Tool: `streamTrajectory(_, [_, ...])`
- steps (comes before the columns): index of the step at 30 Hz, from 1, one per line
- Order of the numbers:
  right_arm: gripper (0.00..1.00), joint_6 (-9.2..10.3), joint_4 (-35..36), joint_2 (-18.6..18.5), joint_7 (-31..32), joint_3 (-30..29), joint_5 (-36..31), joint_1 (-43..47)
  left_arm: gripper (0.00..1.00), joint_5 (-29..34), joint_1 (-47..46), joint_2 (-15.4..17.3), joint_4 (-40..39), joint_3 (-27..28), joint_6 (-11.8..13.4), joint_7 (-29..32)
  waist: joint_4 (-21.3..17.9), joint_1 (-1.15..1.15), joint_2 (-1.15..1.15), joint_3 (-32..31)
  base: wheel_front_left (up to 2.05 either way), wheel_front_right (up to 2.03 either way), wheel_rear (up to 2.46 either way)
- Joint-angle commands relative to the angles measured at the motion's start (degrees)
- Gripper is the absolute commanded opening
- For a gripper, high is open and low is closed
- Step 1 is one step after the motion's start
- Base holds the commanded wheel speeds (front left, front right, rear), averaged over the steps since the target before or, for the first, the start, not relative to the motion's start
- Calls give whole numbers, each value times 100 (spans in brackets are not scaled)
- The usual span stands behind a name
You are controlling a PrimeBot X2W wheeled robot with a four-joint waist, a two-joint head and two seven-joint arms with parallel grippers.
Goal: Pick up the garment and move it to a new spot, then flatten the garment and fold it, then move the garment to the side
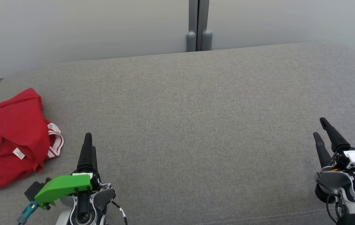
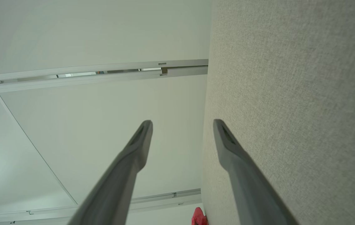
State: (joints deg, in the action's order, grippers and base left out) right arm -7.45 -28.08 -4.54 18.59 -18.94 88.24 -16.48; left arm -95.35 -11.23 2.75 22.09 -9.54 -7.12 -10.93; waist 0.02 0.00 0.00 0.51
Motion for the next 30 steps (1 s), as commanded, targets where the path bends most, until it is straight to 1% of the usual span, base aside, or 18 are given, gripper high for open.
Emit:
streamTrajectory(1, [100, -1, 142, -76, -54, 44, -52, -95, 100, 56, -192, 19, -129, 16, -16, -2, 0, 0, 0, 0, 0, 0, 0])
streamTrajectory(6, [100, -2, 278, -143, -333, 275, -275, -53, 100, 191, -222, 61, -260, 21, -19, -47, -2, 0, 0, 0, 0, 0, 0])
streamTrajectory(9, [100, -2, 356, -203, -484, 416, -503, -44, 100, 382, -239, 115, -330, 7, -20, -81, -3, 0, 0, -2, 0, 0, 0])
streamTrajectory(12, [100, -2, 477, -241, -616, 497, -839, -44, 100, 675, -259, 140, -407, 65, -21, -99, -2, 0, 0, -4, 0, 0, 0])
streamTrajectory(16, [100, -2, 672, -248, -780, 585, -1371, -14, 100, 1083, -272, 80, -479, 226, -23, -120, 2, 0, 0, -10, 0, 0, 0])
streamTrajectory(20, [100, -2, 918, -268, -976, 710, -2007, 19, 100, 1801, -301, 66, -663, 337, -25, -140, 6, 0, 0, -17, 0, 0, 0])
streamTrajectory(30, [100, -2, 1415, -368, -1339, 1052, -3496, 104, 100, 3358, -309, 152, -959, 331, -23, -185, 2, 0, 0, -29, 0, 0, 0])
